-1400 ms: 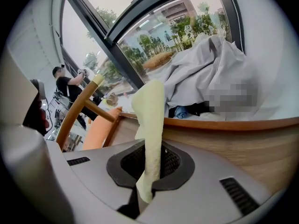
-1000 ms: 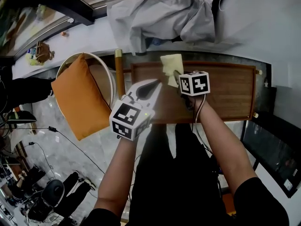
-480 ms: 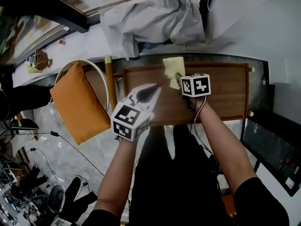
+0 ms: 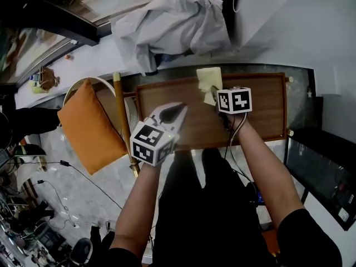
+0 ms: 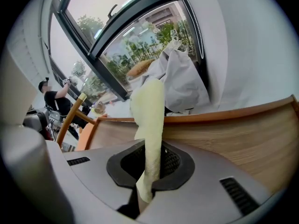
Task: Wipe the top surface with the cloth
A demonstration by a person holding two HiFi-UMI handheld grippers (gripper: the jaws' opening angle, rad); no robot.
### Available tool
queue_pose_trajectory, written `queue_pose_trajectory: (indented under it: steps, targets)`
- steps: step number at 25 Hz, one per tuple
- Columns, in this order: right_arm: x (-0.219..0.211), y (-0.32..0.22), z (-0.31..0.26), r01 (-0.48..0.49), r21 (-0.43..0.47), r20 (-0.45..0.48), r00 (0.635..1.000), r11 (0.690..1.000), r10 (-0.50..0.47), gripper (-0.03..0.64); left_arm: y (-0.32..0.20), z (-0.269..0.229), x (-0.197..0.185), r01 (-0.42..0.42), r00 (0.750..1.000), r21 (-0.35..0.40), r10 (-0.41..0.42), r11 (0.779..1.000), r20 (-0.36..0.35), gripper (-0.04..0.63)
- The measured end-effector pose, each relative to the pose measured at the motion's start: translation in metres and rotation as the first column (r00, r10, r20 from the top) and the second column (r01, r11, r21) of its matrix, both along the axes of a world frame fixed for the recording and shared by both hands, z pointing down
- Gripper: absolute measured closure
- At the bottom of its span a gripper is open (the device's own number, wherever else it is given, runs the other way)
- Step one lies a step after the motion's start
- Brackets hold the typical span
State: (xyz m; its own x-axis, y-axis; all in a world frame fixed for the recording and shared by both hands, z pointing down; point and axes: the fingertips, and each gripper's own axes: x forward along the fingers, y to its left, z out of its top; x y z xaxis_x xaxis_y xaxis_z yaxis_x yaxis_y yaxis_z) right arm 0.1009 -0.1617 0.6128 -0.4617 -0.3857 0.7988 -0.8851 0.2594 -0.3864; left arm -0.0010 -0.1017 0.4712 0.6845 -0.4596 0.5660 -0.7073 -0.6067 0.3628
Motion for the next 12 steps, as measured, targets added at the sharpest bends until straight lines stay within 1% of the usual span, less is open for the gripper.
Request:
queue_pose_trajectory:
  steps: [6,12]
  targets:
    - [0.033,0.003,-0.001,-0.019,-0.001,-0.008,1.0,1.0,0.019,0.585,0.0,0.004,0.029,-0.021,1.0,-0.01,0.021,1.0,0.004,0.586]
    - [0.066,0.001,0.002,-0.043,0.0,-0.028,0.999,0.999,0.043,0.585,0.001,0.01,0.046,-0.035,0.999,-0.026,0.035,0.999,0.001,0.586]
